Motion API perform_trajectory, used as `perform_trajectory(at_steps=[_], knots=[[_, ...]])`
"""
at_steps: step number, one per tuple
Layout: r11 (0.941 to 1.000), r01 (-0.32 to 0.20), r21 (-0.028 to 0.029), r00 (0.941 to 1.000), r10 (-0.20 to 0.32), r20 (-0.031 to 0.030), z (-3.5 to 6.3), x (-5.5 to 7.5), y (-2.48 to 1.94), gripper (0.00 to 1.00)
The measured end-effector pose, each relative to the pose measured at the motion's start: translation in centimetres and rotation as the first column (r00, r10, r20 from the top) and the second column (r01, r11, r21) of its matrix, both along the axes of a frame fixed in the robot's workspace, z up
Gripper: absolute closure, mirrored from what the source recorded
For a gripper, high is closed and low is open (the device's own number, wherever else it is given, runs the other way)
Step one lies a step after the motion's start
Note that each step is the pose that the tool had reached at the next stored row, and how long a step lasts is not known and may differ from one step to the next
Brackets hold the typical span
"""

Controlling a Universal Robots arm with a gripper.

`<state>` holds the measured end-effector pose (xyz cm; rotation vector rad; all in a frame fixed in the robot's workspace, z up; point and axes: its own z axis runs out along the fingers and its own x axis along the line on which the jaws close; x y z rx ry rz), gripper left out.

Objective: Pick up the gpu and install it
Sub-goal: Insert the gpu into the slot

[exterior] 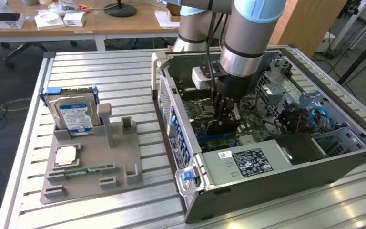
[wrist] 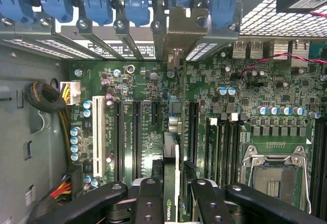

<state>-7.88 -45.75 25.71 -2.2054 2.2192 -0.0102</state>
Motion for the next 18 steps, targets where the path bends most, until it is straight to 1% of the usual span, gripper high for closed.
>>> perform_trajectory(at_steps=[18], knots=[[1.0000,0.004,0.0004,1.0000,-0.004,0.0002,-0.18,-0.03,-0.01,0.74]])
